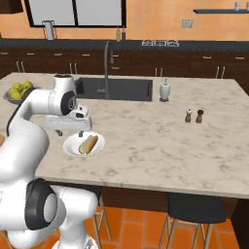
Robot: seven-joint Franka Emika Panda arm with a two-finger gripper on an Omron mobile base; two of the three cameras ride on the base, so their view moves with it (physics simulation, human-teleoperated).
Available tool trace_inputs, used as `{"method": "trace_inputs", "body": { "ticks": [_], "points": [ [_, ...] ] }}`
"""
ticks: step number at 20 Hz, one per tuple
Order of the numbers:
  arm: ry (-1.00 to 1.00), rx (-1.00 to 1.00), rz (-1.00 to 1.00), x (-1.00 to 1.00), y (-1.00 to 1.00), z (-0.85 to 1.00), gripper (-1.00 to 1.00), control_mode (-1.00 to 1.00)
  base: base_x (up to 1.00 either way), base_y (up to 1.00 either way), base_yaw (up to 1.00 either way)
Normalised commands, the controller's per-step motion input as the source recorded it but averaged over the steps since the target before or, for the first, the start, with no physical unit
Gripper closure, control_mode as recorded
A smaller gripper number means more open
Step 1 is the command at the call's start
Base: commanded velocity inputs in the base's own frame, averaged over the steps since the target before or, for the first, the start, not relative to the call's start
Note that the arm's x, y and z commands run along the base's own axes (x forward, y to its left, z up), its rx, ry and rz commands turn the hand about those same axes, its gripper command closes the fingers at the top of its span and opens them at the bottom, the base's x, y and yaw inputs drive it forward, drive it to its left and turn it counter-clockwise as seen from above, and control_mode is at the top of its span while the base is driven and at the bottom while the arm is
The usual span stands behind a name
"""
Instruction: Place one bun and one sausage from the bowl on each plate.
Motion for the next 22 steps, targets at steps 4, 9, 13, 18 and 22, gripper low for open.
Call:
{"method": "trace_inputs", "body": {
  "ticks": [4, 9, 13, 18, 22],
  "points": [
    [0.0, 0.0, 0.0, -0.15, -0.11, 0.05, -1.0, 1.0, -0.14, -0.05, 0.0],
    [0.0, 0.0, 0.0, 0.0, 0.0, 0.0, -1.0, 1.0, -0.63, 0.67, -0.02],
    [0.0, 0.0, 0.0, 0.0, 0.0, 0.0, -1.0, 1.0, 0.0, 1.0, 0.0],
    [0.0, 0.0, 0.0, 0.0, 0.0, 0.0, -1.0, 1.0, 0.0, 1.0, 0.0],
    [0.0, 0.0, 0.0, 0.0, 0.0, 0.0, -1.0, 1.0, 0.0, 1.0, 0.0]
  ]
}}
